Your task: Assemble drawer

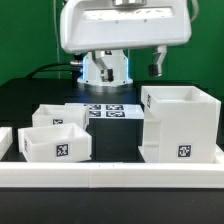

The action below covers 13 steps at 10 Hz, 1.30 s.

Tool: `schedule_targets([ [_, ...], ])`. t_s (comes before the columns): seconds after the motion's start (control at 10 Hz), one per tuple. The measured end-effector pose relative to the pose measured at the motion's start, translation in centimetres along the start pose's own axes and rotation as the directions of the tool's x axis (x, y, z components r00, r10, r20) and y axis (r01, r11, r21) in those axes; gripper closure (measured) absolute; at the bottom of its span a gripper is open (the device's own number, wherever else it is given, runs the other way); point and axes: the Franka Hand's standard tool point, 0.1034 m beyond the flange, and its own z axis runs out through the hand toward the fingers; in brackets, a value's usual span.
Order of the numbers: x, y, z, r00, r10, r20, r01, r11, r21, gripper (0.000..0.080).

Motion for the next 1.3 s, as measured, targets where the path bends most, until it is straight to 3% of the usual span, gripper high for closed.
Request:
schedule_targets([
  [0.2,-2.8,2.0,1.3,0.998,-0.056,0.036,0.056,0.998,0.002,0.0151],
  [0.3,-3.4,2.7,1.4,0.999,-0.029,0.038,0.029,1.000,0.007,0.0151],
  [0.5,-3.3,2.6,1.5,0.999,-0.032,0.039,0.031,0.999,0.007,0.0151],
  [0.7,-4.1,3.9,1.3,0.985,-0.168,0.039,0.168,0.986,0.009,0.0151],
  [0.8,-5.3,4.5,1.8,0.971,-0.235,0.046,0.235,0.972,0.007,0.0151],
  [1.0,-7.4,5.1,3.4,0.951,-0.306,0.051,0.307,0.951,-0.020,0.0151],
  [1.3,-9.0,5.1,5.2,0.961,-0.266,0.078,0.267,0.964,0.002,0.0151],
])
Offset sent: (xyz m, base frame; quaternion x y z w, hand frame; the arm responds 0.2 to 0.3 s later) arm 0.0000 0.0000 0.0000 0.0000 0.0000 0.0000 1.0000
